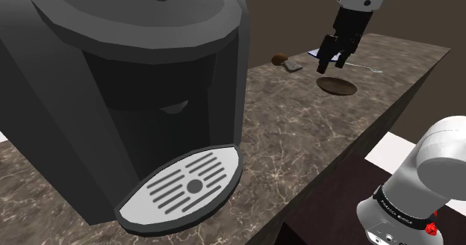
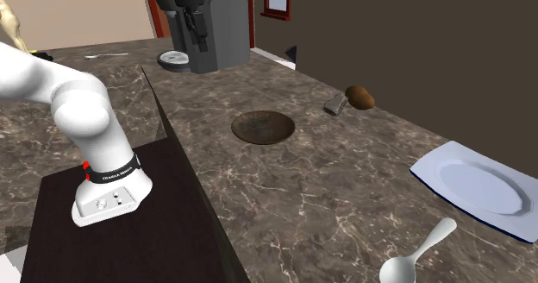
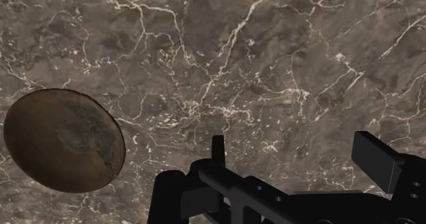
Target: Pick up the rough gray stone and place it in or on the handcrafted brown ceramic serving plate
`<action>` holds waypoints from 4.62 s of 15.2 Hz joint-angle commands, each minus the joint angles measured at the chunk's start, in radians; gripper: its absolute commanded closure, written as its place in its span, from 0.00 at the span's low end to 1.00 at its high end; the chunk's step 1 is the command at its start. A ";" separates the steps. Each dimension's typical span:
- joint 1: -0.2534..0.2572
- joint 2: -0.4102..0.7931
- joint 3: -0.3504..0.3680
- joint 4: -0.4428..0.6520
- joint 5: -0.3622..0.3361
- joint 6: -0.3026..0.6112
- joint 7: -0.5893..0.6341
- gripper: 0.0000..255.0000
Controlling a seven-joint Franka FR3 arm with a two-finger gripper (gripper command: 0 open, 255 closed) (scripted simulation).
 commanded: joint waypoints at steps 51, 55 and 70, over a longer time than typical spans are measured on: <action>-0.134 1.317 -0.440 0.981 0.323 0.178 -1.217 0.00; -0.132 1.316 -0.440 0.974 0.323 0.183 -1.217 1.00; -0.074 1.407 -0.493 1.141 0.272 0.113 -0.902 0.00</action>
